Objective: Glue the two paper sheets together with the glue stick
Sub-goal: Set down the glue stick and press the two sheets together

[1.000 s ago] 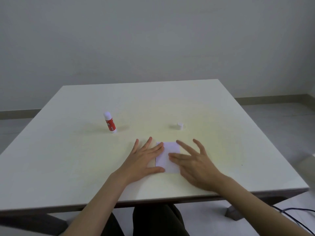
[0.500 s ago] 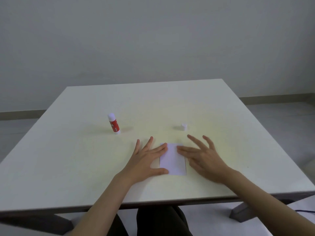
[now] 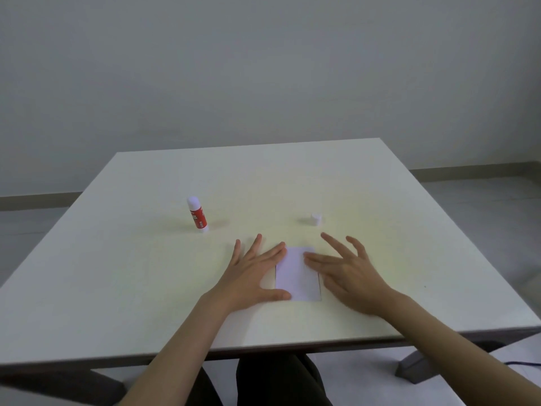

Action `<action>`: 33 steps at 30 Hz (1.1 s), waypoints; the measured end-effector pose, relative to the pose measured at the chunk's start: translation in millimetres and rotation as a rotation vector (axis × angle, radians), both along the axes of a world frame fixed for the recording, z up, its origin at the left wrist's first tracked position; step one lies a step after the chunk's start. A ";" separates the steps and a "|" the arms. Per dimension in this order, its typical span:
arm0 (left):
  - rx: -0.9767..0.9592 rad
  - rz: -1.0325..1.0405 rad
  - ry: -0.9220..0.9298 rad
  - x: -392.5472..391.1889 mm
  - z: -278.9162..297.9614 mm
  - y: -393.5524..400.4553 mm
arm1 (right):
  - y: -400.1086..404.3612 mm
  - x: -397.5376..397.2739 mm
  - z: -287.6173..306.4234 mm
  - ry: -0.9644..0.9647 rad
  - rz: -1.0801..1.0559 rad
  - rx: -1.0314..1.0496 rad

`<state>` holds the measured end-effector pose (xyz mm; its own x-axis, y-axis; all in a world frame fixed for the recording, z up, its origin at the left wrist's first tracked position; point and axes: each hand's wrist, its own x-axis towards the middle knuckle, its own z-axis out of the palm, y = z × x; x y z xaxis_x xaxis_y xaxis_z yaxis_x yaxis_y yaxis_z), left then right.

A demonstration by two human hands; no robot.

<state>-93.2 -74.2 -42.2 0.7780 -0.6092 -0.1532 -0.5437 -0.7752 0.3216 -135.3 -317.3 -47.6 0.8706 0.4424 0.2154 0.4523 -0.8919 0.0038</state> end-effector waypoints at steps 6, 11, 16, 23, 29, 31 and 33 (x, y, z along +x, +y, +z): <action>-0.070 0.013 0.004 0.6 -3.5 -0.5 | 39.5 -13.3 -4.7 0.006 0.200 0.038; -0.030 0.001 -0.003 0.8 -2.2 -0.1 | 19.4 16.0 -1.1 0.068 -0.008 0.093; -0.061 0.019 0.006 0.5 -3.7 -0.7 | 35.1 0.6 2.0 -0.002 0.110 0.029; -0.052 0.015 0.013 0.1 -3.6 -0.3 | 10.8 8.5 1.6 0.142 -0.037 0.145; -0.066 0.021 0.012 0.7 -4.7 -0.6 | 17.0 -21.4 2.5 -0.002 0.061 0.033; -0.064 0.025 0.008 1.0 -5.7 -0.8 | 16.7 -41.7 -3.7 0.010 0.182 0.053; -0.065 0.025 0.012 0.9 -5.6 -0.6 | 6.7 -44.0 -4.6 0.050 0.209 0.085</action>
<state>-92.3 -74.8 -47.8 0.7916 -0.5984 -0.1237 -0.5200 -0.7660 0.3781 -179.3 -310.6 -52.3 0.7721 0.5967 0.2188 0.6253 -0.7746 -0.0944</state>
